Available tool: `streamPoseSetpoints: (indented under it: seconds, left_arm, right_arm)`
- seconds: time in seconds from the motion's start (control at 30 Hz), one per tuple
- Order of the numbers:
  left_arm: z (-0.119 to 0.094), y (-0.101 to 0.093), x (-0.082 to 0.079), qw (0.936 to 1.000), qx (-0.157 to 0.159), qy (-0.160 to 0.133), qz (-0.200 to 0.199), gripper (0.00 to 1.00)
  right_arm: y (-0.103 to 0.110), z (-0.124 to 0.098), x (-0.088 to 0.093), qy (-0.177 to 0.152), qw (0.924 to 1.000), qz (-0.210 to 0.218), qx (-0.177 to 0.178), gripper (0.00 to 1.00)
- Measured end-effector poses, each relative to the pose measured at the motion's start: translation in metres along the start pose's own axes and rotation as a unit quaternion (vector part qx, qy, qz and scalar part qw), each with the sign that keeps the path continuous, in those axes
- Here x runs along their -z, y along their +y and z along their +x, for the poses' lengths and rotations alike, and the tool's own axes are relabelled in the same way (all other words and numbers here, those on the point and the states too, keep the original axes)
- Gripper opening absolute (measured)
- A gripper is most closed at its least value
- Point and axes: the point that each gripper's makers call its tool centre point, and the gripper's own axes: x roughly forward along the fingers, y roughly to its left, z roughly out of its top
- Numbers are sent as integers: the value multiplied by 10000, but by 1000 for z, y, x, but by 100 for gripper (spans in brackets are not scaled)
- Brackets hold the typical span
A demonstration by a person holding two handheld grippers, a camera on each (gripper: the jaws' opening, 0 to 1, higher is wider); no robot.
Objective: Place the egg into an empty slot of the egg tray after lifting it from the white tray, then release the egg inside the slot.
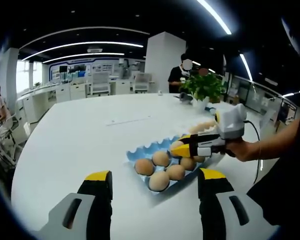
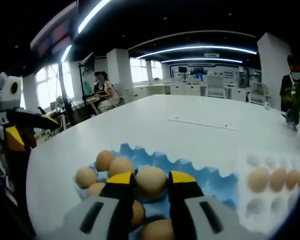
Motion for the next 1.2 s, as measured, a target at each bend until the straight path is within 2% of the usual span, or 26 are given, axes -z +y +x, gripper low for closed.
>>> streamPoseSetpoints:
  seconds: [0.3,0.43,0.5,1.2]
  left_arm:
    - [0,-2,-1,10000,20,-21,-57,70]
    - [0,-1,1,10000,11,4,-71,70]
    - [1,-2,1,10000,22,3,-78,70]
    - [-1,2,-5,9999,-56,-97,-56,69]
  right_arm:
    - [2,3,2,125,9999,-47,-90,27]
    - [1,6,3,345,9993,100,-130,27]
    - [3,6,4,382,9992,0,-144,27]
    - [6,11,6,537,9980,-202,-281,26]
